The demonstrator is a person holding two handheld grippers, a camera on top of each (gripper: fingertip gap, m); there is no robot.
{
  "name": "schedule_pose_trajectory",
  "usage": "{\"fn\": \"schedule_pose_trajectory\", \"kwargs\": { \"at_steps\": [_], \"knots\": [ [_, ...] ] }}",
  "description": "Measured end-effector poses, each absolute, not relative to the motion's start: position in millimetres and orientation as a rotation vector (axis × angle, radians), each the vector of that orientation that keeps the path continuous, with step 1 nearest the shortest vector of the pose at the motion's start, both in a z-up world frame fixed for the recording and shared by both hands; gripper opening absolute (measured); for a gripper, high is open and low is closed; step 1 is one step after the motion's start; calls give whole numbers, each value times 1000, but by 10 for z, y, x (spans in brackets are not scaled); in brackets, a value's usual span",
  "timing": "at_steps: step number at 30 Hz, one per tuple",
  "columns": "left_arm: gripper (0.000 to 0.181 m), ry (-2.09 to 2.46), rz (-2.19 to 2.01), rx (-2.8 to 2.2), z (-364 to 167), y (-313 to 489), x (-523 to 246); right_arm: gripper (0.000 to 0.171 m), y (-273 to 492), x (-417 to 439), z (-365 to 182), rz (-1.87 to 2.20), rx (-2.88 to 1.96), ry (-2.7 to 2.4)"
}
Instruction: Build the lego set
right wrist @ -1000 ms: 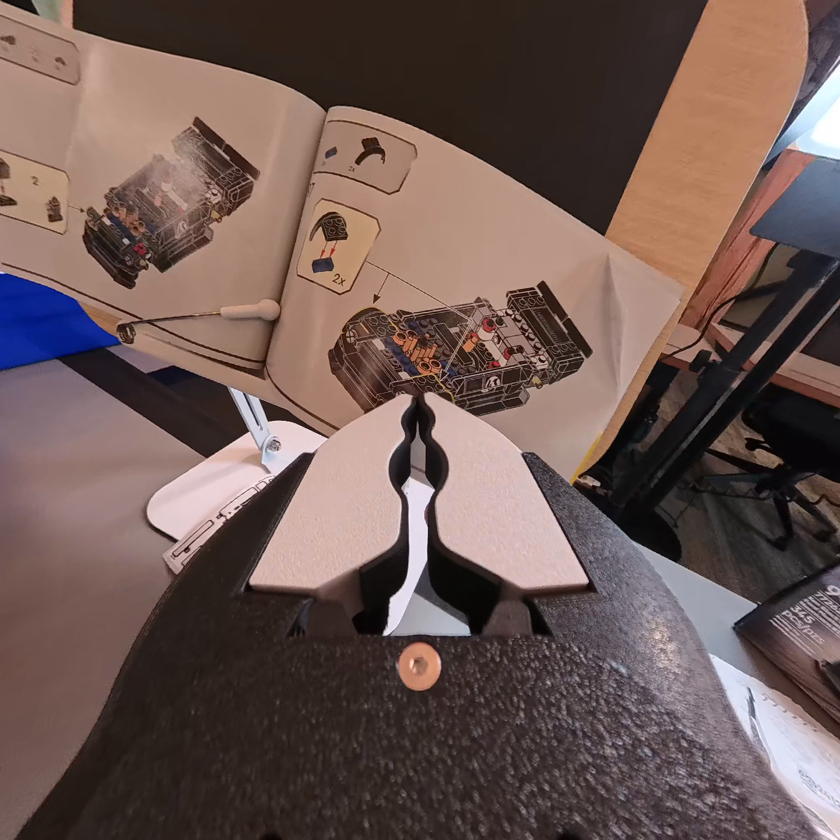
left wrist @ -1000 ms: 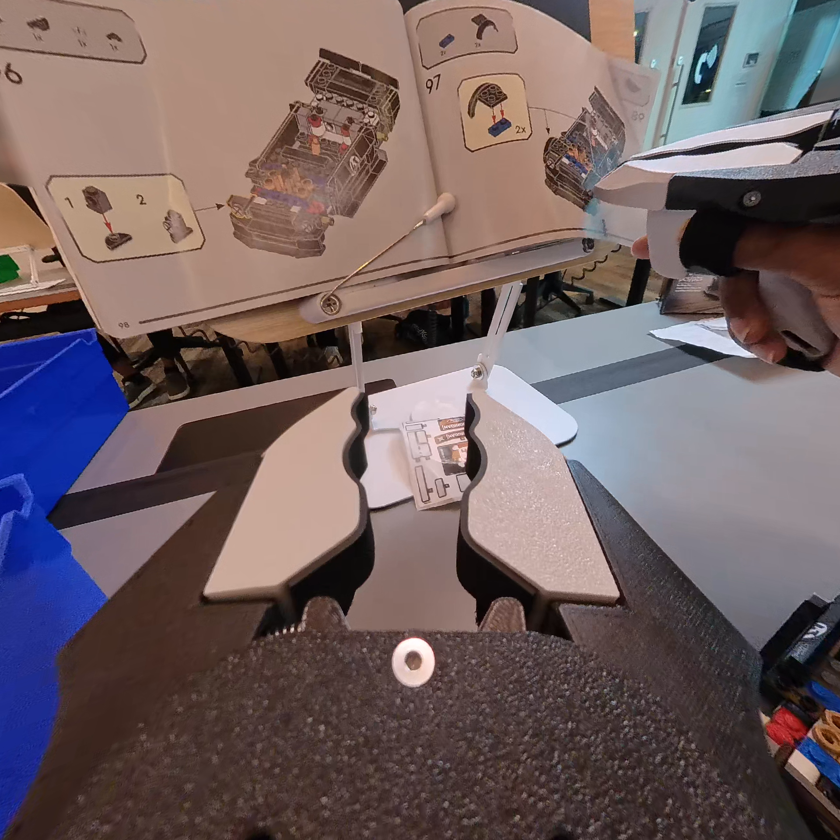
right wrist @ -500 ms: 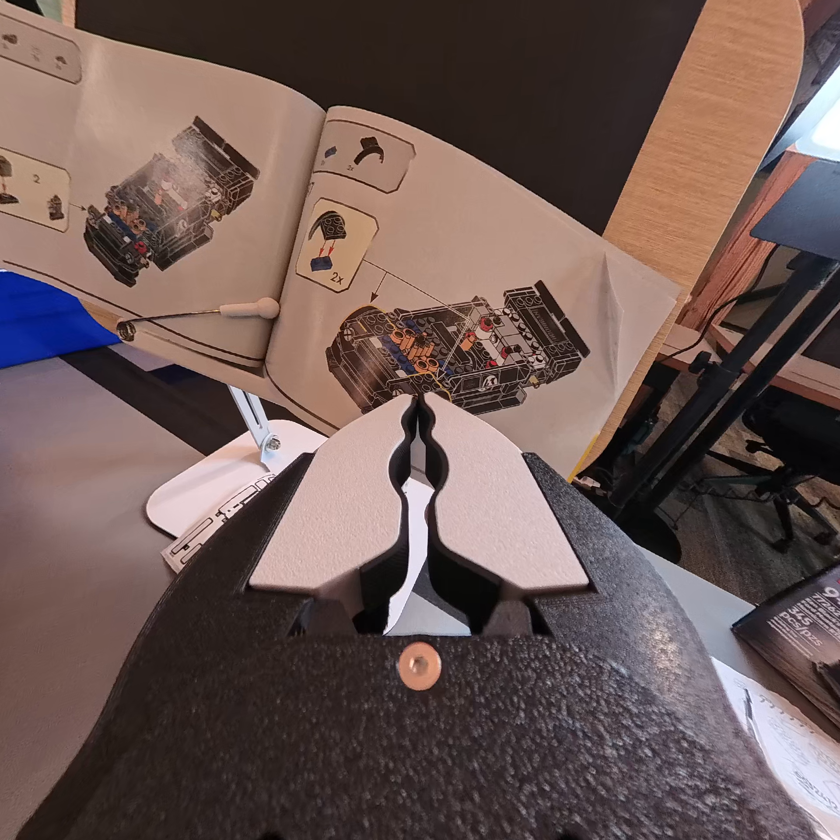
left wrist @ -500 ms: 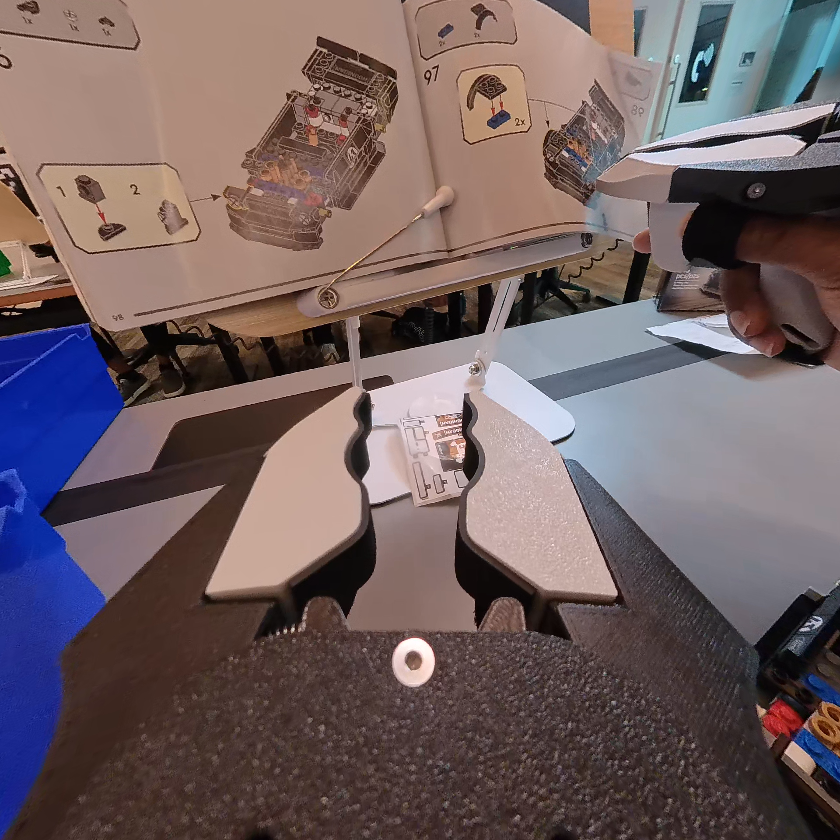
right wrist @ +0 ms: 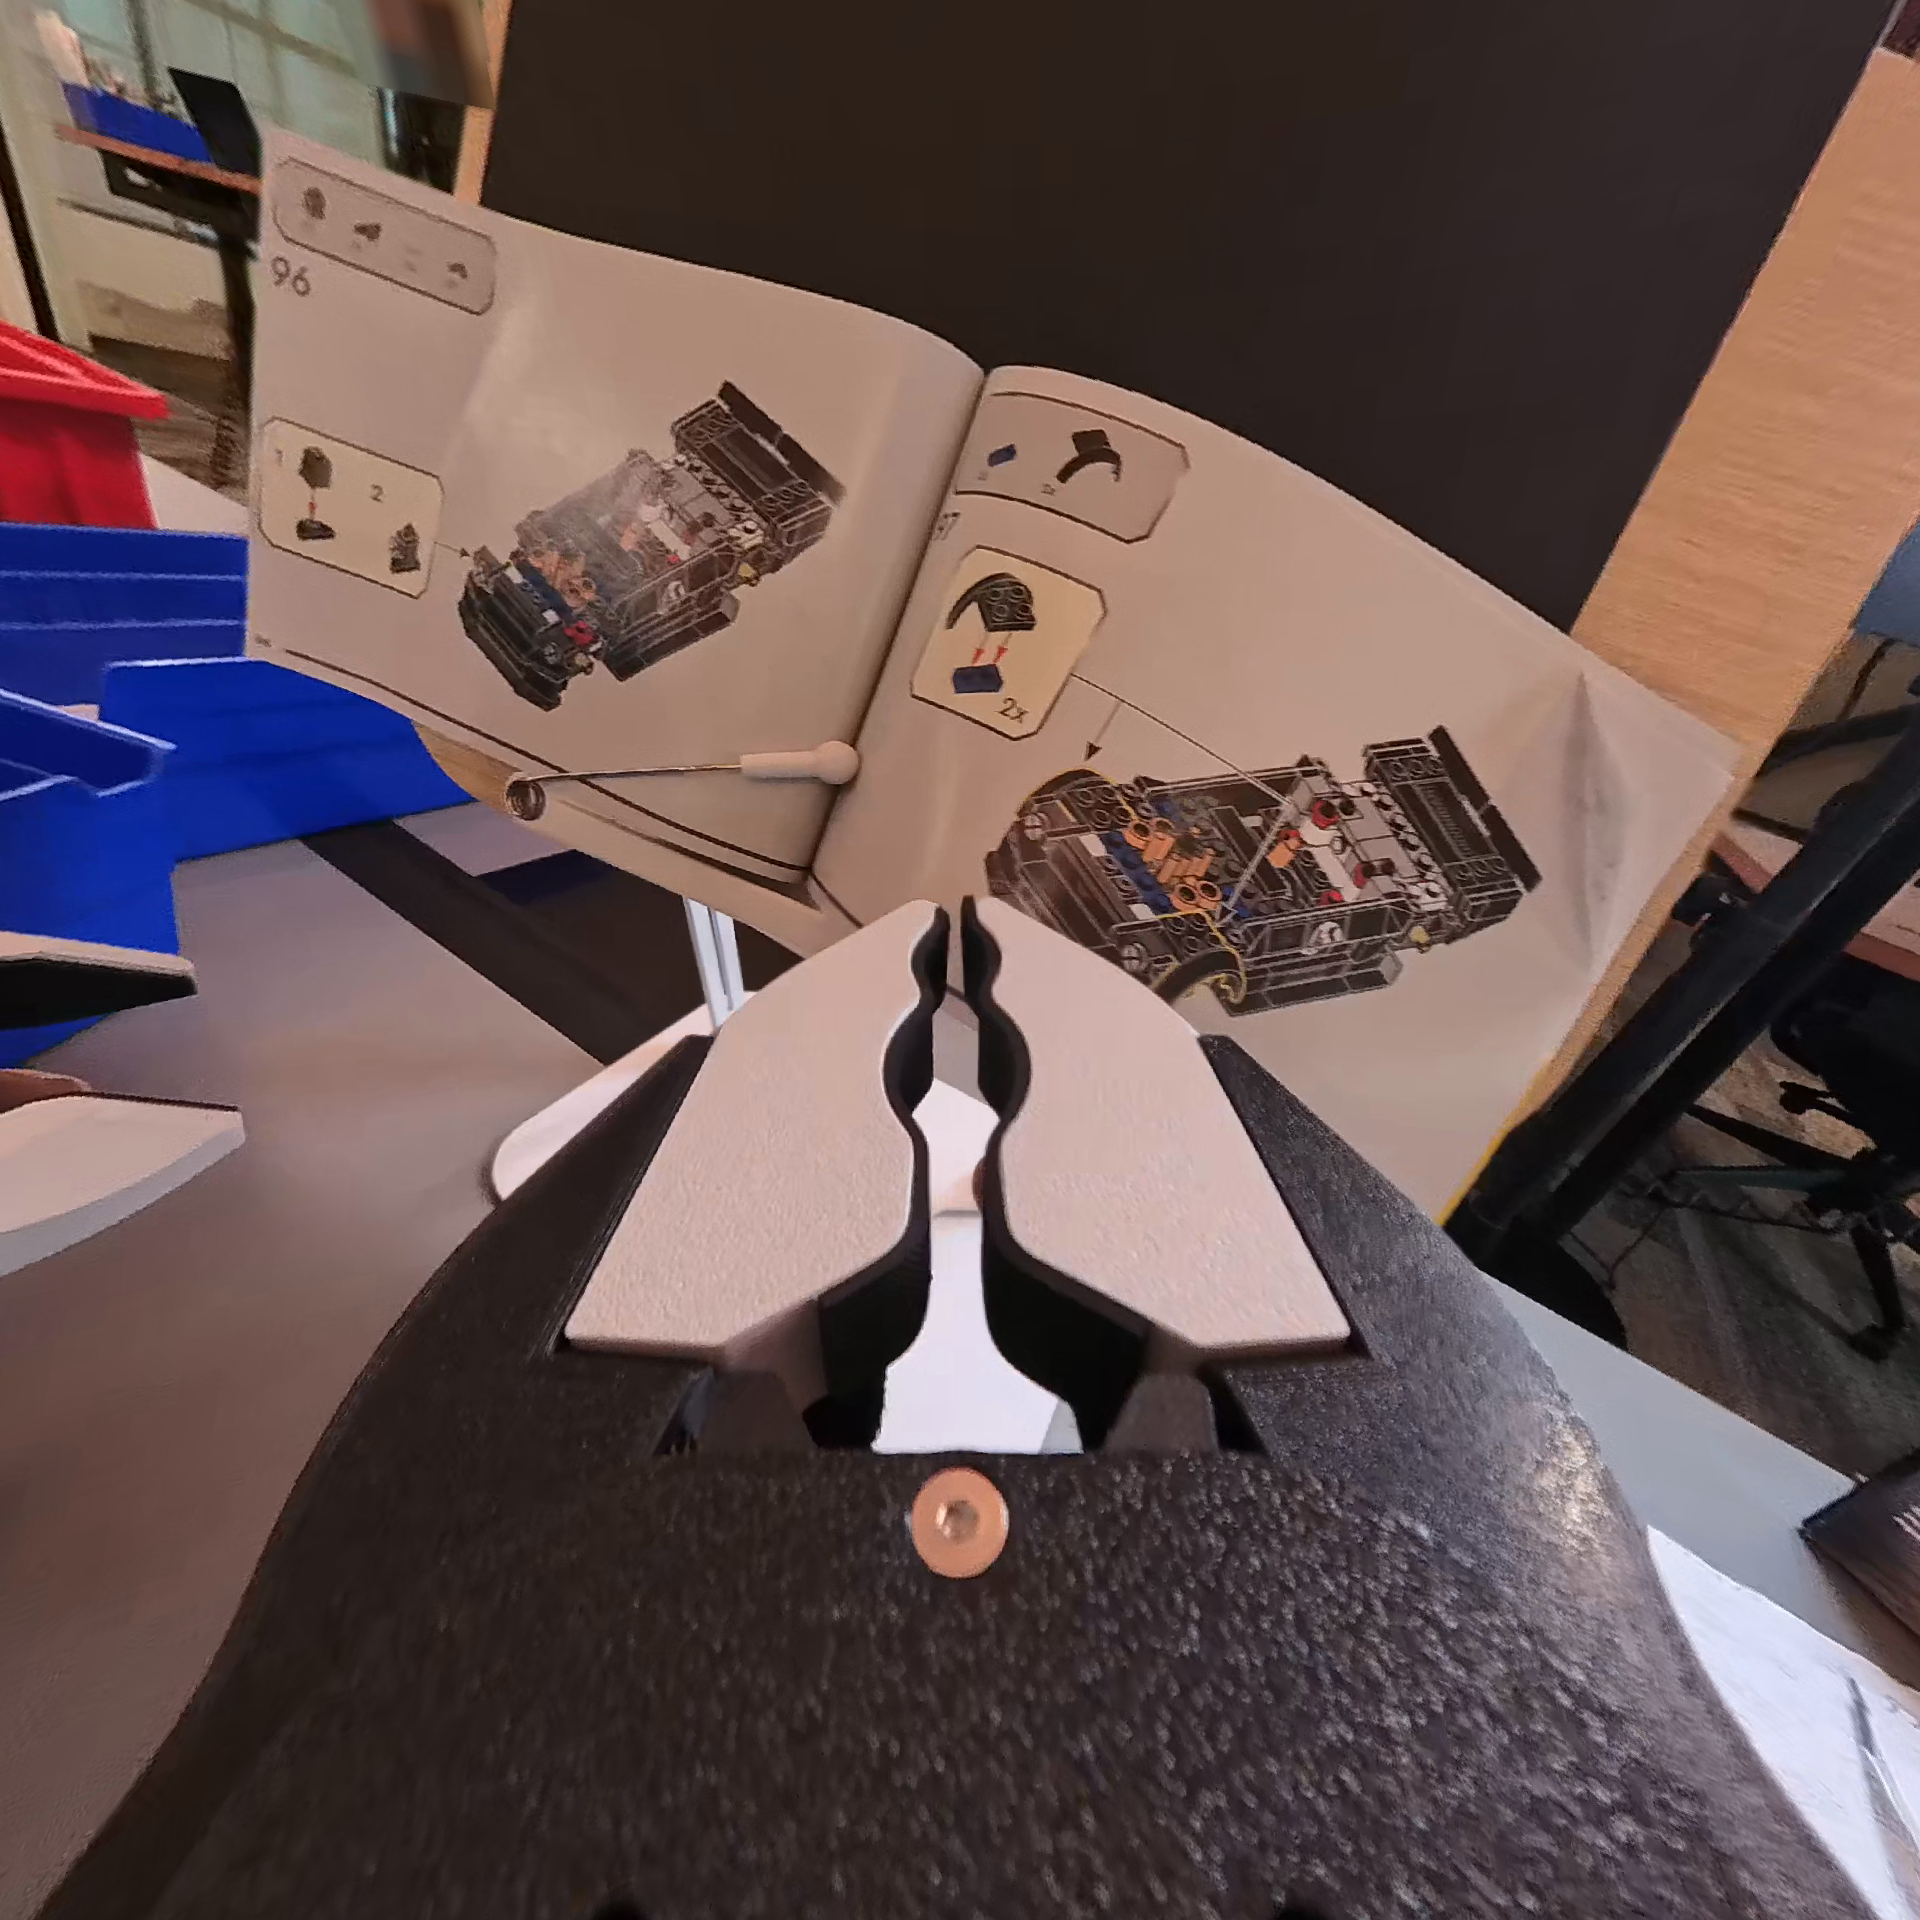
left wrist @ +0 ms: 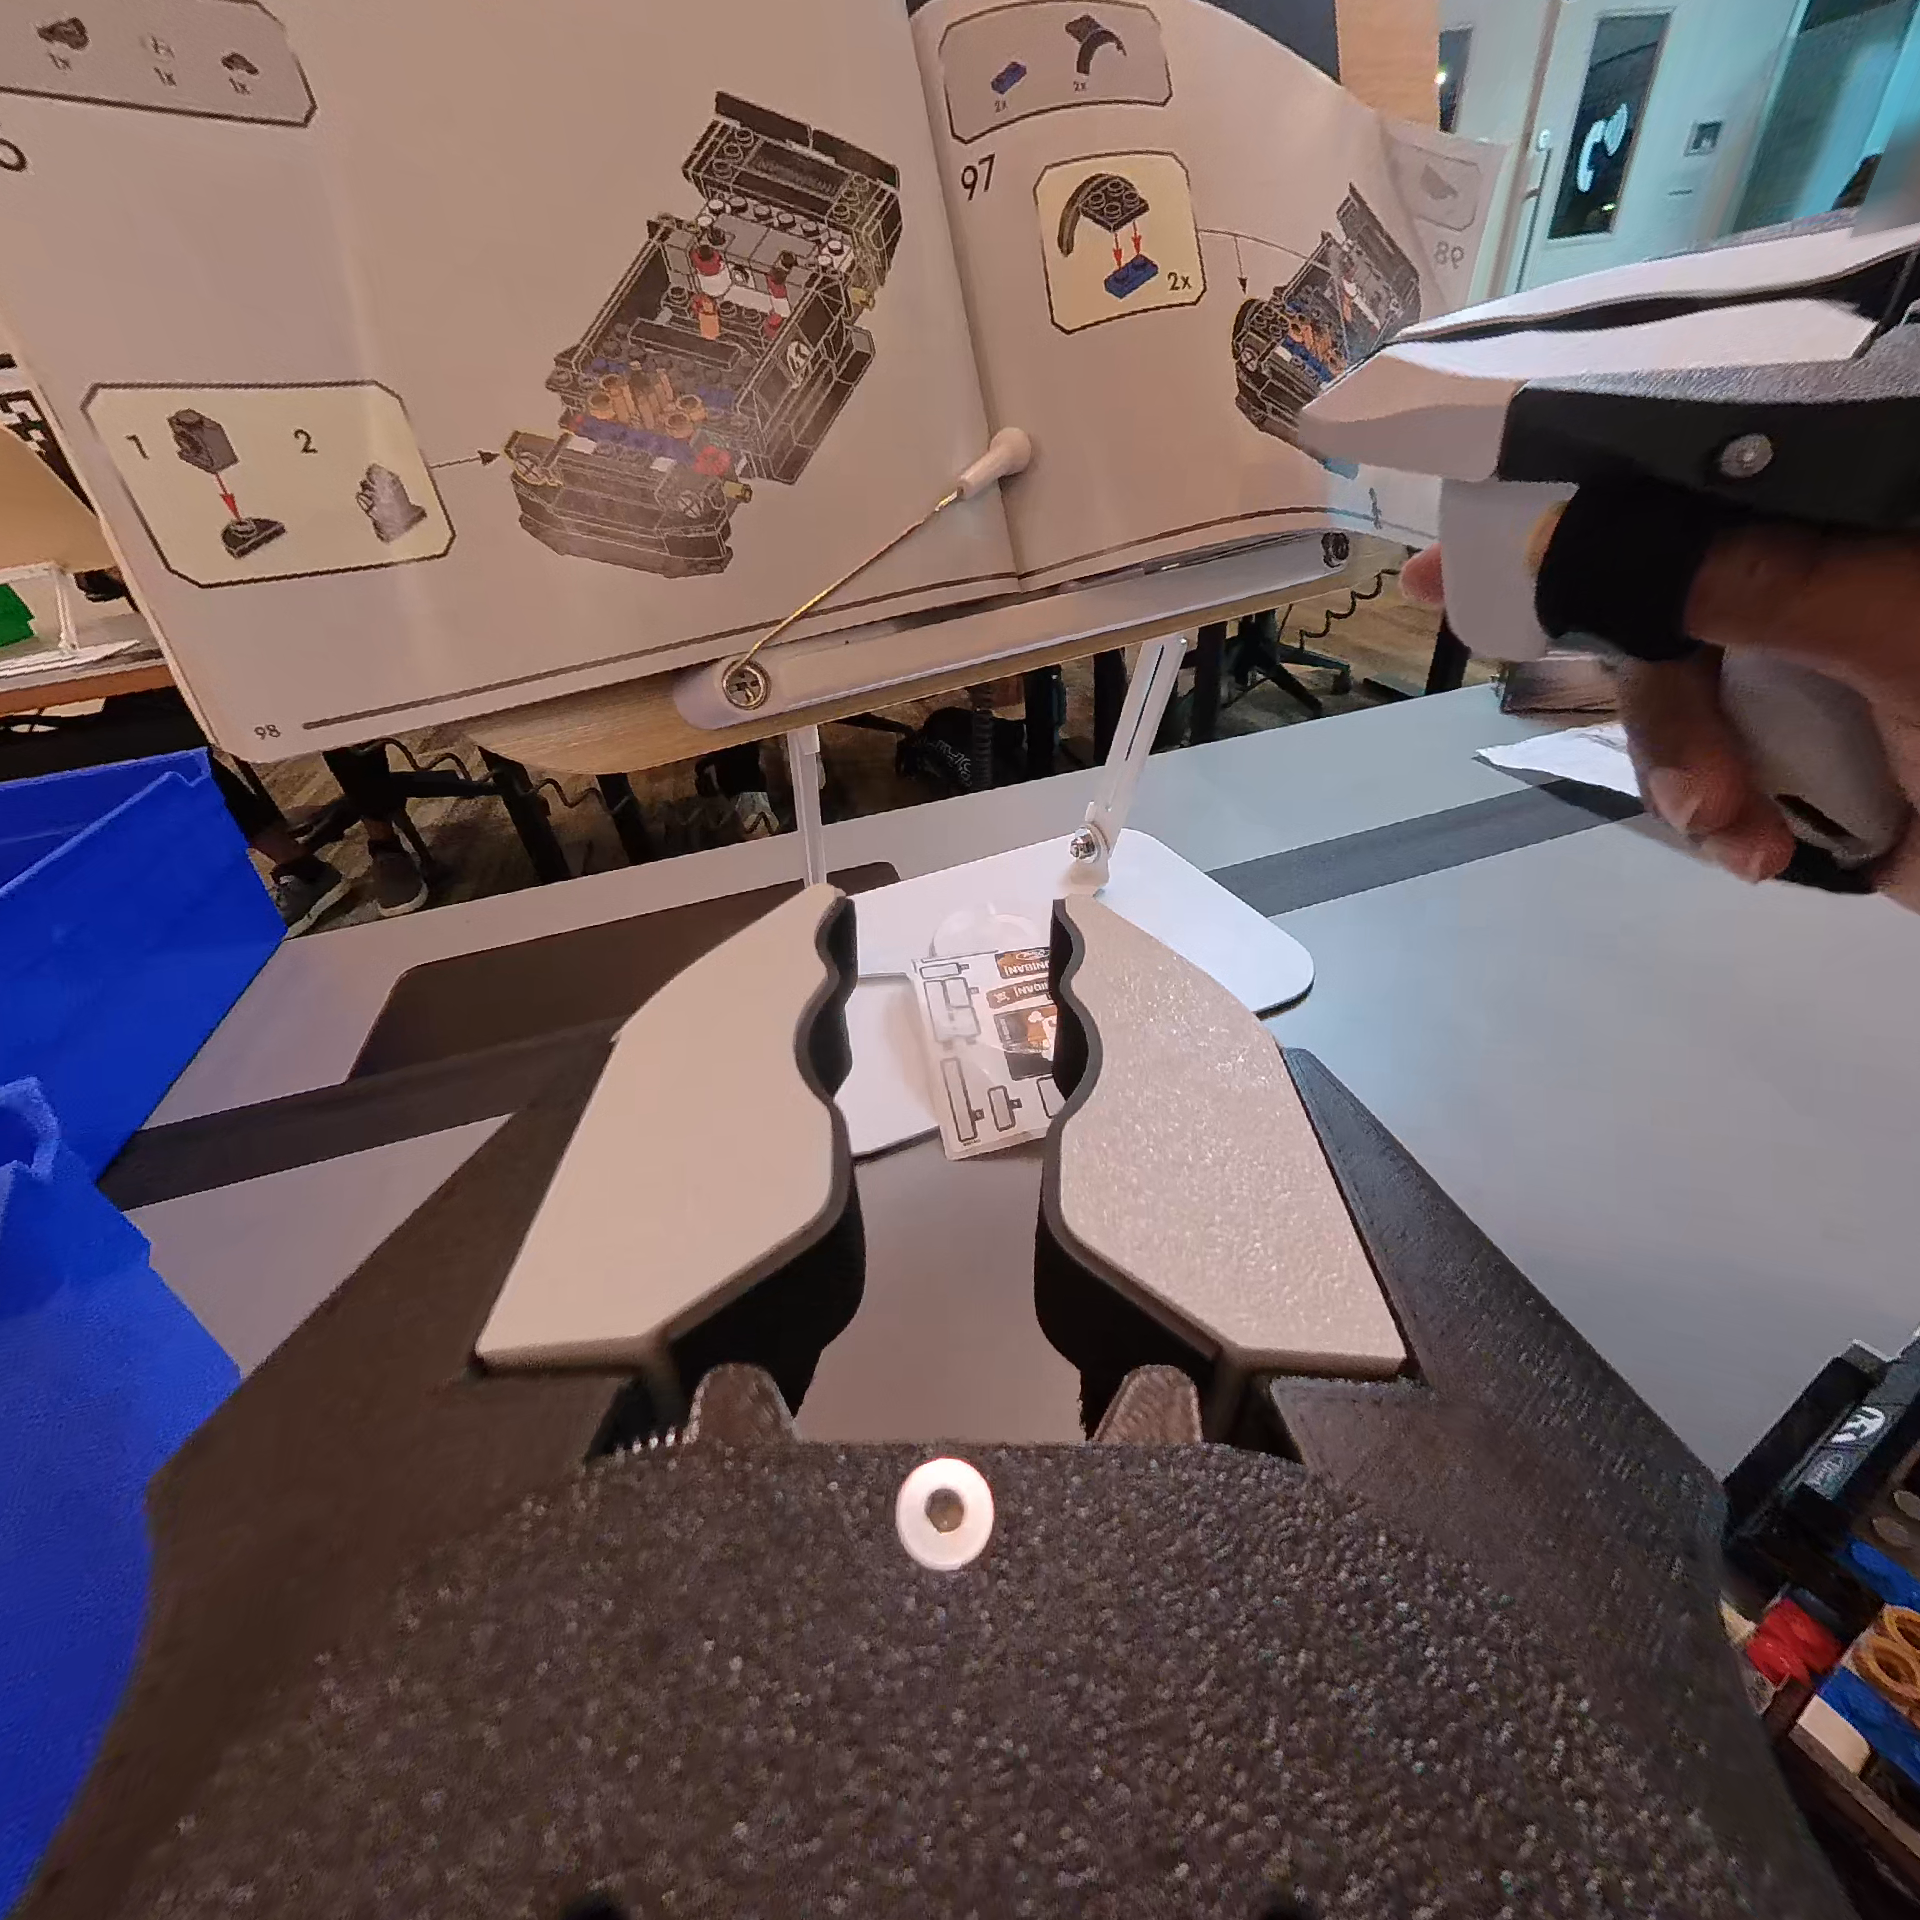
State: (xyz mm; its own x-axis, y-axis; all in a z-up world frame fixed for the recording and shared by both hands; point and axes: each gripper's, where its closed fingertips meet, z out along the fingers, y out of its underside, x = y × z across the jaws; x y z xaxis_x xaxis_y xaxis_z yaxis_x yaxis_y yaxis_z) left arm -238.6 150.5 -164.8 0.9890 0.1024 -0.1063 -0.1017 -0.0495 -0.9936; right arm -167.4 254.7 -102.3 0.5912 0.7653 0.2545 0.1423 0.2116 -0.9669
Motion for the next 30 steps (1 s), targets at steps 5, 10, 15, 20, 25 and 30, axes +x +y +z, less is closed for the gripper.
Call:
{"fn": "schedule_pose_trajectory", "kwargs": {
  "at_steps": [5,10,15,20,25,30],
  "knots": [
    [35,1,167,-1606,-1633,1498,-2384,8,2624,-1781,-1157,499,-1363,-884],
    [34,-6,159,-1606,-1632,1500,-2399,7,2960,-1663,-1215,456,-1419,-859],
    [34,1,154,-1621,-1681,1525,-2390,5,3210,-1579,-1145,397,-1411,-874],
    [33,1,151,-1628,-1707,1533,-2397,1,3400,-1540,-1101,392,-1425,-904],
    [32,14,148,-1640,-1747,1549,-2364,0,3407,-1538,-1073,350,-1357,-963],
    [32,29,156,-1642,-1753,1552,-2341,1,3364,-1488,-1152,457,-1416,-922]
  ]
}}
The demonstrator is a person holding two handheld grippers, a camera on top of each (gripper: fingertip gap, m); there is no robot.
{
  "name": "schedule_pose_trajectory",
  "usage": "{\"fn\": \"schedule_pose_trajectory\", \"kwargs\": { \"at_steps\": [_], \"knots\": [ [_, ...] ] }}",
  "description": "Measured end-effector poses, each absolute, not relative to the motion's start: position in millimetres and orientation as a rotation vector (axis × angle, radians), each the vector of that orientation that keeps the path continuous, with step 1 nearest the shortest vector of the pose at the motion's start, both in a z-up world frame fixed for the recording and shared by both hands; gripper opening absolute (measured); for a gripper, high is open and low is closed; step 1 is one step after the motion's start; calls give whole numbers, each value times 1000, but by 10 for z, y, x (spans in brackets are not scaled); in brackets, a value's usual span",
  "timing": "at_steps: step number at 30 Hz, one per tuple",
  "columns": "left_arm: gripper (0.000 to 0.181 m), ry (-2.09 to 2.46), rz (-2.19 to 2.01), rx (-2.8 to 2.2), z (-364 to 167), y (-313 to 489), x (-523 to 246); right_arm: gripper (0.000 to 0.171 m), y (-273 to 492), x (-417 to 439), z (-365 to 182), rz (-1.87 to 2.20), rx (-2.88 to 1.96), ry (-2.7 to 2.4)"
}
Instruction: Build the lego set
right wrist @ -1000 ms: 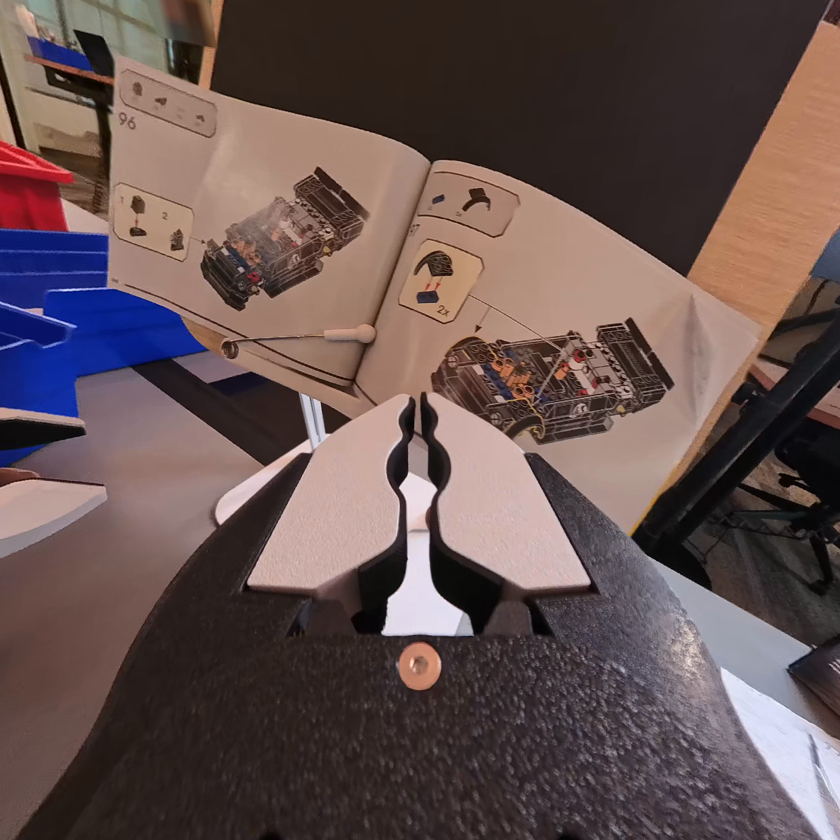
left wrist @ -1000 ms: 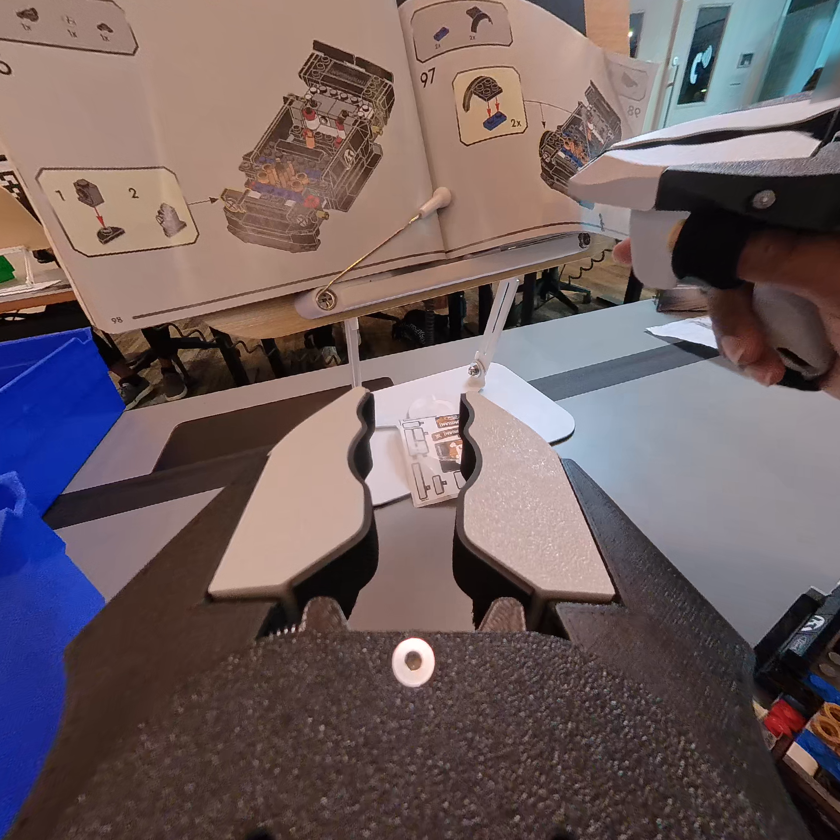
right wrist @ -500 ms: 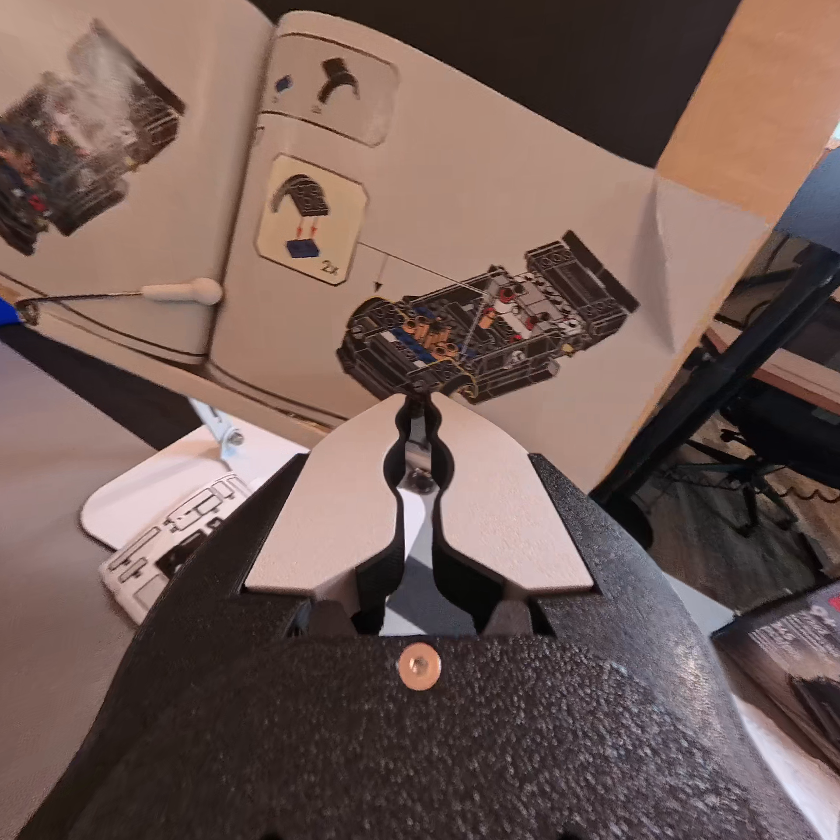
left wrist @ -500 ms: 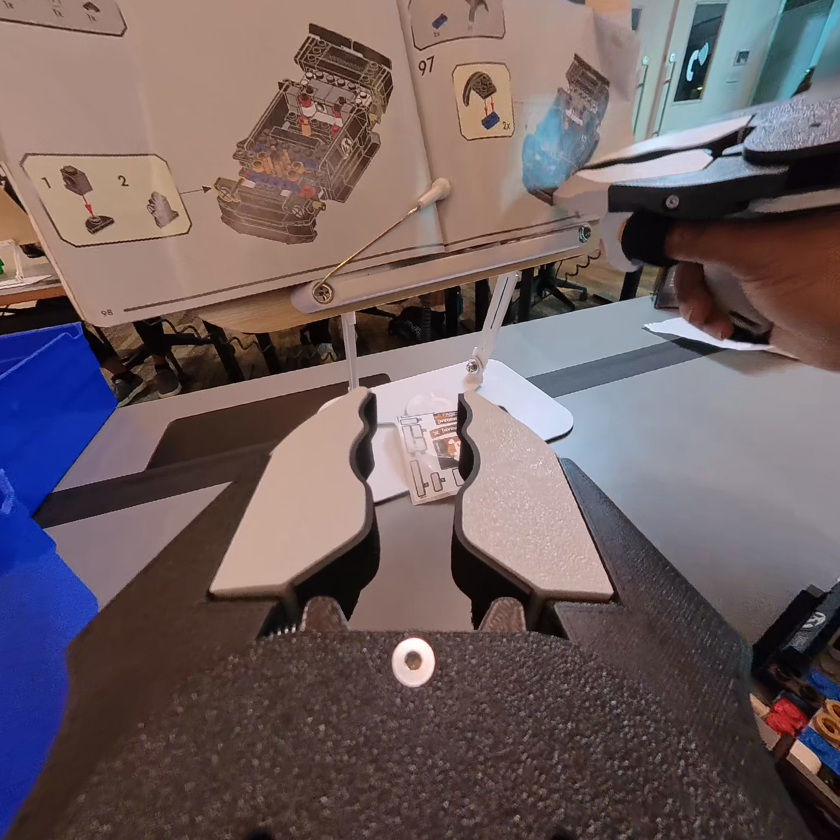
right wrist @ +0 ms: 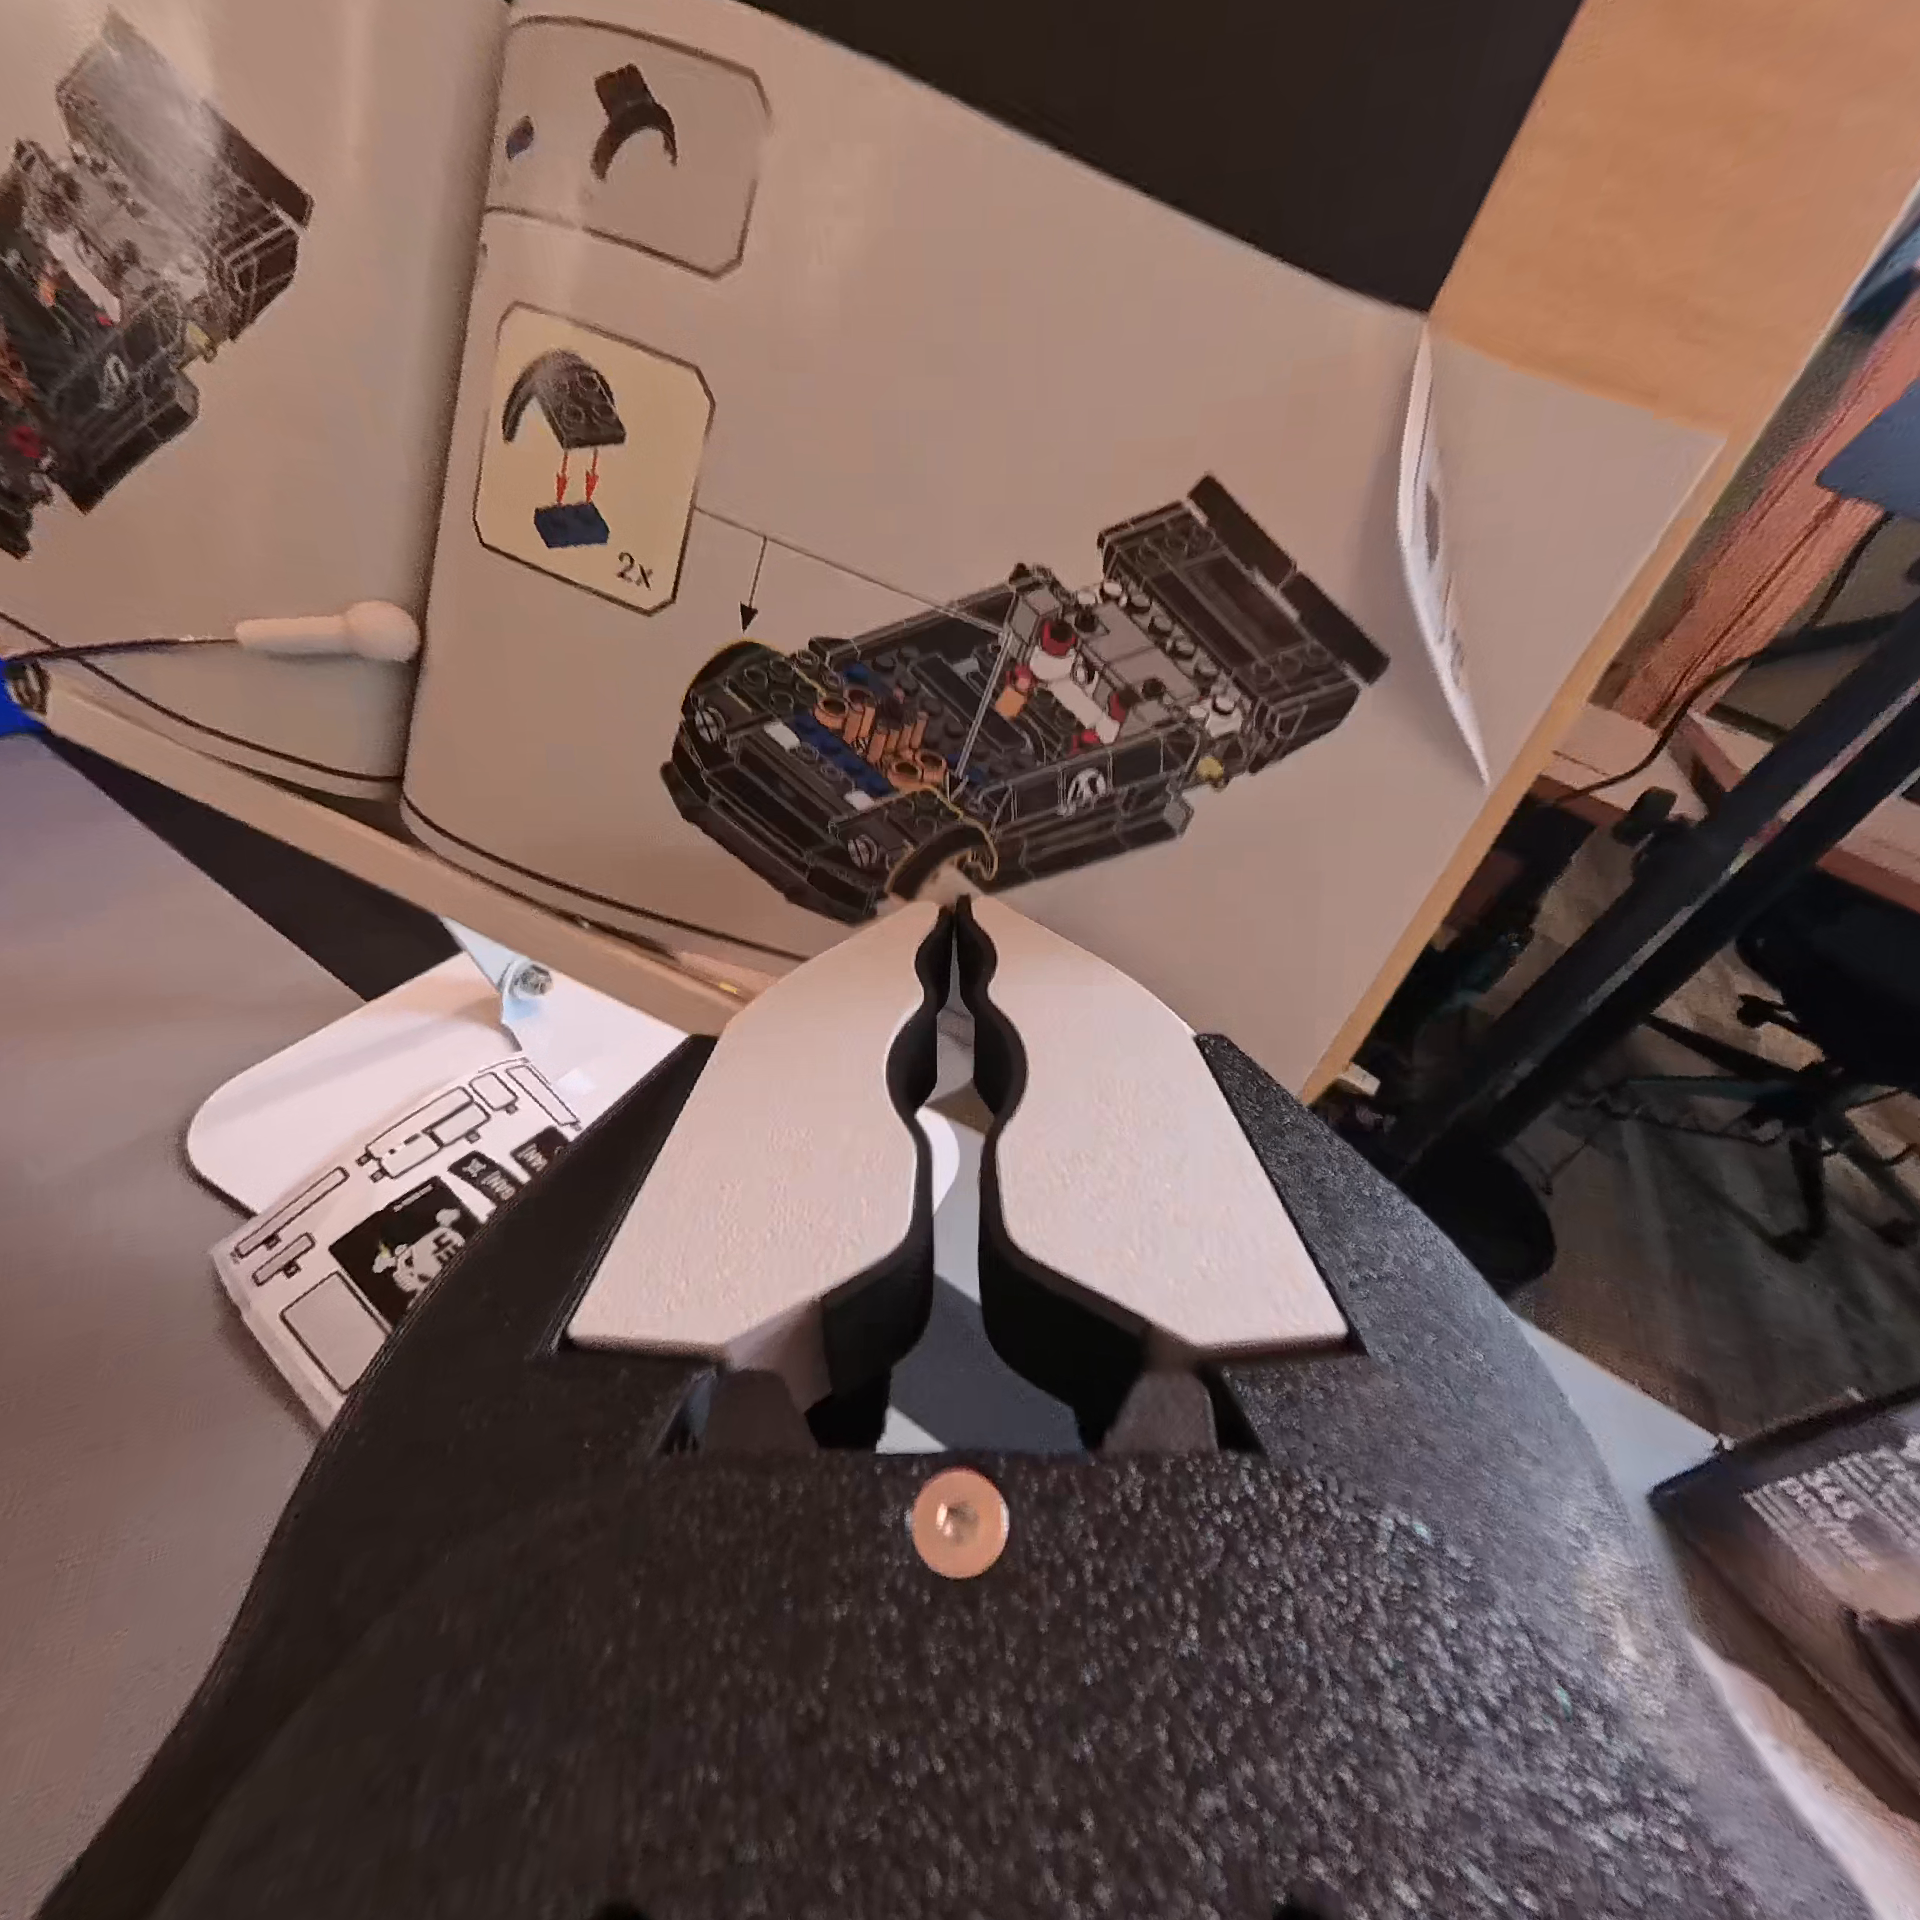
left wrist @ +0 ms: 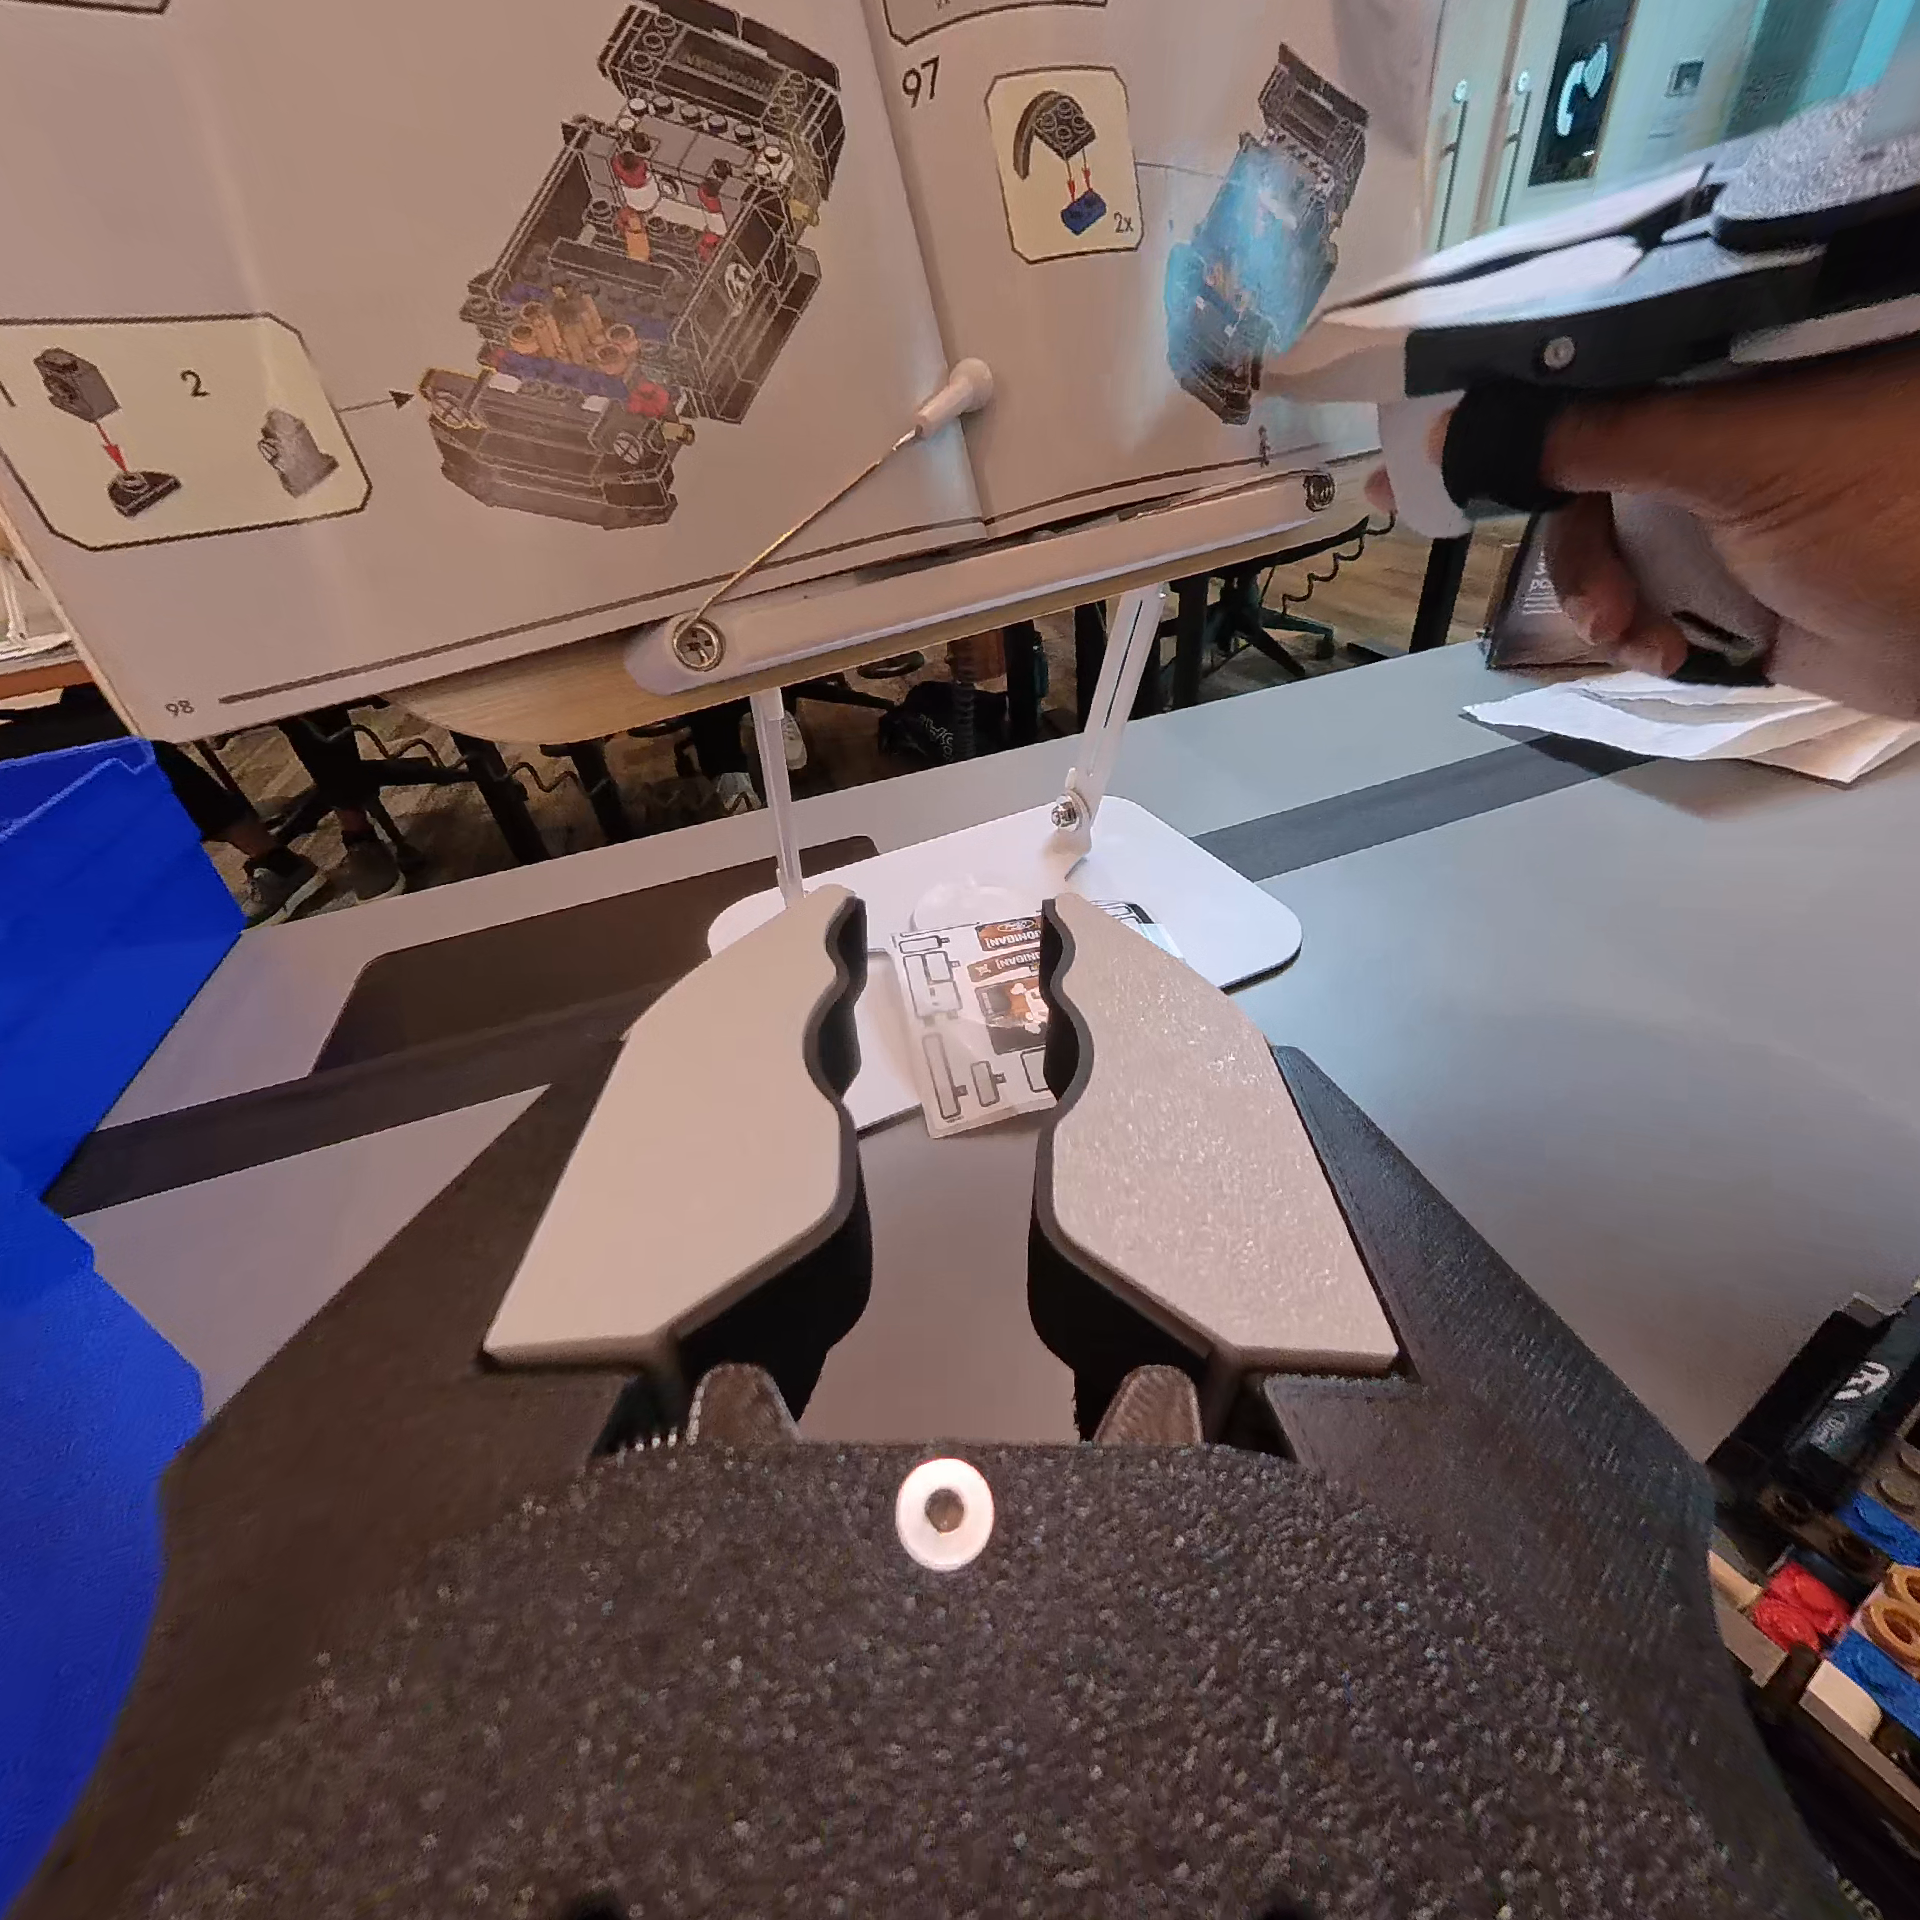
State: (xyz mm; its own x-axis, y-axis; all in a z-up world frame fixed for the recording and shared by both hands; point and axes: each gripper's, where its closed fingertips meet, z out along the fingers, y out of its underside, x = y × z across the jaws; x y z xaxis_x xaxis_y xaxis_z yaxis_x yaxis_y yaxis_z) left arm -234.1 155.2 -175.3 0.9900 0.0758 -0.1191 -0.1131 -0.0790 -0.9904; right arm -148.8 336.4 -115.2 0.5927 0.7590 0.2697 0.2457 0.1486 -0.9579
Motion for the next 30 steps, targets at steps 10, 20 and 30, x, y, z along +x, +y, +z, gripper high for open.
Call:
{"fn": "schedule_pose_trajectory", "kwargs": {
  "at_steps": [10,20,30],
  "knots": [
    [31,38,156,-1645,-1769,1564,-2316,5,3193,-1246,-1200,587,-1369,-860],
    [30,54,159,-1633,-1758,1573,-2244,8,2756,-968,-1012,647,-1288,-824],
    [30,81,169,-1616,-1710,1559,-2157,12,2360,-1131,-1091,681,-1266,-856]
  ]
}}
